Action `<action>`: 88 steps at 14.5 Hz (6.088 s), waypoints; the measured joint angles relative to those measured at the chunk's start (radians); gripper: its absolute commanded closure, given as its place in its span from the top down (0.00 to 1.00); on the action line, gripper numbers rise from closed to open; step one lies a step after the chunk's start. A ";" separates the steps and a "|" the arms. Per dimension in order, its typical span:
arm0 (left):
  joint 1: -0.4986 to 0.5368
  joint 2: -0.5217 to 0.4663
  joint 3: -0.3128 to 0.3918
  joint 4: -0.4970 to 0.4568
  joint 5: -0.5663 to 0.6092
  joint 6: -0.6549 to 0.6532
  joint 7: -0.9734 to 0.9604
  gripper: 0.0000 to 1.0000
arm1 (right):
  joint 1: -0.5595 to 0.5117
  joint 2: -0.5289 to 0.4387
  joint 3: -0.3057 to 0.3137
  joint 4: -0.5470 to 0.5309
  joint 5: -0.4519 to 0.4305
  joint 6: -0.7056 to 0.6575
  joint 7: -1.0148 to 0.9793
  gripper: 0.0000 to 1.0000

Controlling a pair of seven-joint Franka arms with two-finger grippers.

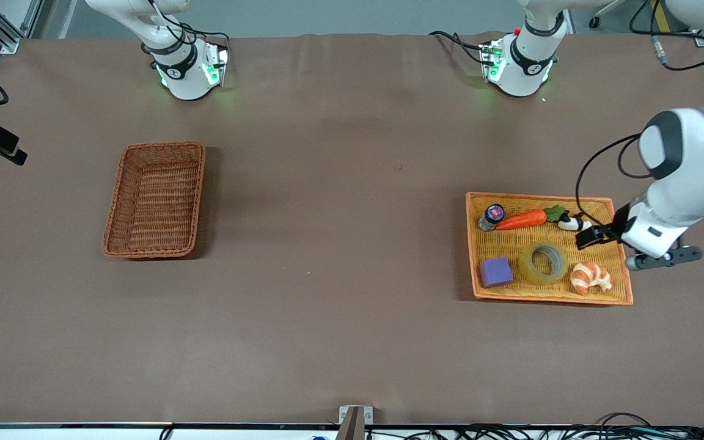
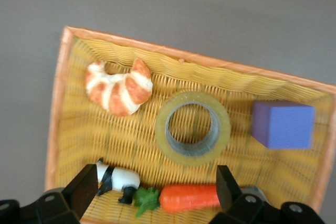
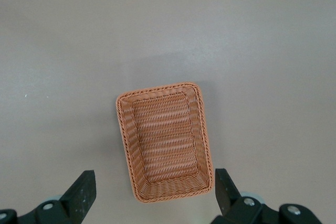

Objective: Move tape to another basket
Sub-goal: 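Lower the left gripper onto the tape roll and grasp its rim, then carry the tape roll off the tray and set it on the table, then release the tape with the left gripper while the right gripper reaches toward it, then lower the right gripper onto the tape roll and grasp its rim, then lift the tape roll with the right gripper and carry it over the basket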

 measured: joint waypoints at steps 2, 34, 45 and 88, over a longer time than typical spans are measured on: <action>0.000 0.067 0.000 -0.012 0.000 0.087 0.000 0.88 | 0.000 0.000 0.000 0.000 0.000 0.000 0.000 1.00; -0.608 0.472 -0.160 0.545 0.005 -0.104 -1.019 0.14 | 0.000 0.000 0.000 0.000 0.000 0.000 0.000 1.00; -0.667 0.557 -0.150 0.587 0.024 -0.051 -1.054 1.00 | 0.000 0.000 0.000 0.000 0.000 0.000 0.000 1.00; 0.021 -0.277 -0.089 0.409 0.058 -0.723 0.042 1.00 | 0.599 0.799 0.184 -0.059 -0.124 0.803 0.557 0.00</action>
